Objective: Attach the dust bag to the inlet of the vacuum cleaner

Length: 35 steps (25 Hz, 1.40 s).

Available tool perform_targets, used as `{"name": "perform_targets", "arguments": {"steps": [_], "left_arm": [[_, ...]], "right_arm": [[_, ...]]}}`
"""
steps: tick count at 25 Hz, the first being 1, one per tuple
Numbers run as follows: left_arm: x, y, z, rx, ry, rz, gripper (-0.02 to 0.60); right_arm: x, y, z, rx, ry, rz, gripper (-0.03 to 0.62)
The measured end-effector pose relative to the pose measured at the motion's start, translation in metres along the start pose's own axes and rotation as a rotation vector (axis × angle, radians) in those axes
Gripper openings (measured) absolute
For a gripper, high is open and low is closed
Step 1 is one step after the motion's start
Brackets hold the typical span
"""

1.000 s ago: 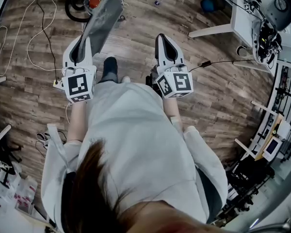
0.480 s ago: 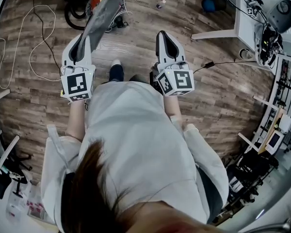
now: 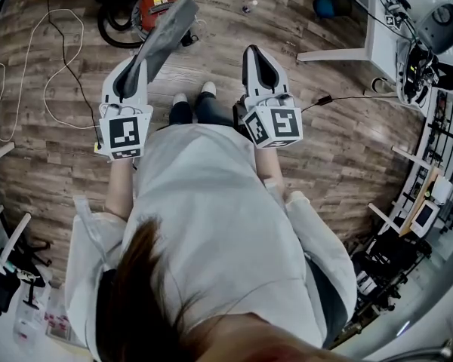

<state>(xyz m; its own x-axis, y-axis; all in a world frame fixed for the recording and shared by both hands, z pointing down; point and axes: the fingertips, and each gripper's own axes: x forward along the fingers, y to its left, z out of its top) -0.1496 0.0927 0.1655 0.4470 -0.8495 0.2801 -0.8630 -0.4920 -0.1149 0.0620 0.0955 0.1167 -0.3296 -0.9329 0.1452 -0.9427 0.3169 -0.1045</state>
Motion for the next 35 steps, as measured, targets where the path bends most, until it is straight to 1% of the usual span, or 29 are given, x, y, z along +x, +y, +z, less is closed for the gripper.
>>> {"name": "perform_targets", "arguments": {"steps": [8, 15, 21, 28, 35], "left_arm": [[0.029, -0.017, 0.010, 0.026, 0.010, -0.038, 0.035], [0.070, -0.030, 0.022, 0.024, 0.029, -0.034, 0.035], [0.108, -0.053, 0.028, 0.058, 0.048, -0.059, 0.035], [0.136, -0.073, 0.030, 0.096, 0.070, -0.104, 0.035], [0.154, -0.090, 0.022, 0.126, 0.111, -0.200, 0.035]], "right_arm": [[0.031, -0.023, 0.007, -0.007, -0.006, 0.055, 0.003], [0.065, -0.062, 0.017, -0.018, -0.008, 0.117, 0.003], [0.086, -0.102, 0.020, -0.029, -0.007, 0.157, 0.003], [0.094, -0.125, 0.017, -0.073, -0.002, 0.238, 0.003], [0.100, -0.132, 0.009, -0.117, 0.024, 0.262, 0.003]]}}
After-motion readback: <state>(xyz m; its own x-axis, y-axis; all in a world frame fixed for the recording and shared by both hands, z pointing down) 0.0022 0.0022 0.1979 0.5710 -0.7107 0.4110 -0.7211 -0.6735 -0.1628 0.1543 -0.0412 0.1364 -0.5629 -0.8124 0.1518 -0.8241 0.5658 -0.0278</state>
